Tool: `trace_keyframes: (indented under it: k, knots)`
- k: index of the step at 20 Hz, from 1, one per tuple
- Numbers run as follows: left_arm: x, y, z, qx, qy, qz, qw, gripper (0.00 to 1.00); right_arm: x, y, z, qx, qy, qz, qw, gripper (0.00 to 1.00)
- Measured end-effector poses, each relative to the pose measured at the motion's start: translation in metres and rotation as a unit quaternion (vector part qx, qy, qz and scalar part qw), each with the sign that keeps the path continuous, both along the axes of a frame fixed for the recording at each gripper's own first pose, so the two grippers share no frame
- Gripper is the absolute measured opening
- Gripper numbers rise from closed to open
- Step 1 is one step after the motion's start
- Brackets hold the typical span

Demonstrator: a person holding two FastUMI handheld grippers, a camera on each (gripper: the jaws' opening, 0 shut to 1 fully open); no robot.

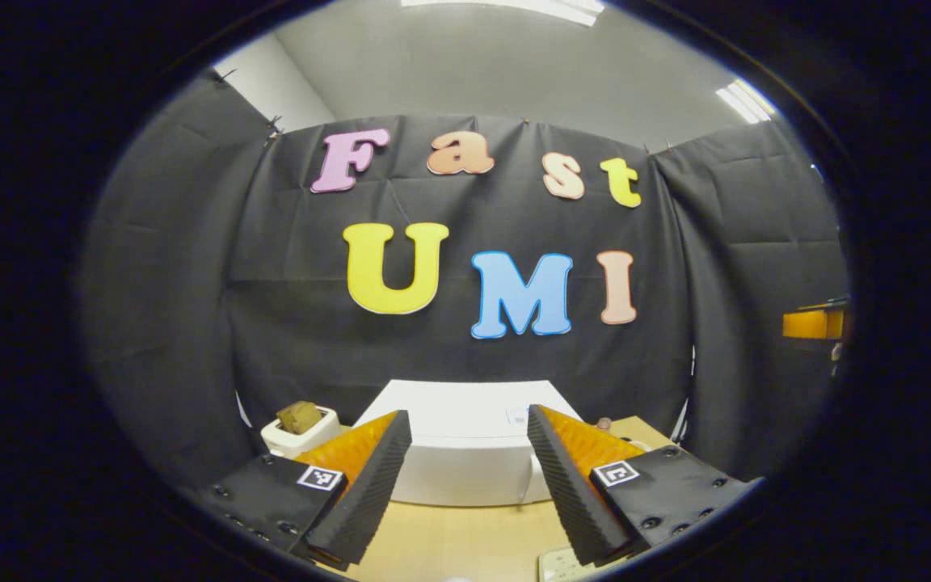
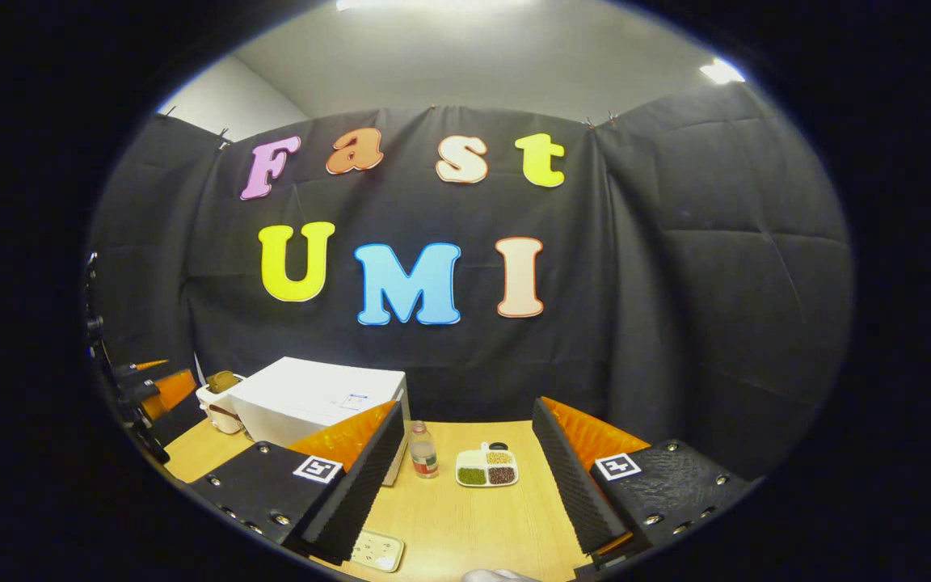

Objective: Open the microwave oven with the left hand, put the food in, and close the microwave oven.

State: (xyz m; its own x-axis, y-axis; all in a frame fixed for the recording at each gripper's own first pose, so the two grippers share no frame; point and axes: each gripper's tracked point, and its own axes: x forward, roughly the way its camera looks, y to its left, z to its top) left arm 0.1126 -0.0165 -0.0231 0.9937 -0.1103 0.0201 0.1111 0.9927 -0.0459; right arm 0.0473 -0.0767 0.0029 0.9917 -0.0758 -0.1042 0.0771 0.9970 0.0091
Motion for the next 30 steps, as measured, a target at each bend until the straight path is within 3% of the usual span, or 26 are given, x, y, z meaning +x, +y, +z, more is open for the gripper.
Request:
trace_keyframes:
  k: [9,20,30]
  knots:
    - [-0.055,0.035,0.069,-0.005,-0.048,0.023,0.999,0.94,-0.001,0.049,0.015,-0.001,-0.031,0.022,0.999,0.97]
    - [-0.066,0.069,0.063,0.002,-0.038,0.04,0.999,0.95,-0.011,0.056,0.017,0.006,-0.035,0.007,0.999,0.97]
    - [-0.063,0.055,0.068,0.002,-0.047,0.012,0.999,0.94,-0.018,0.054,0.023,0.0,-0.037,-0.007,0.999,0.97]
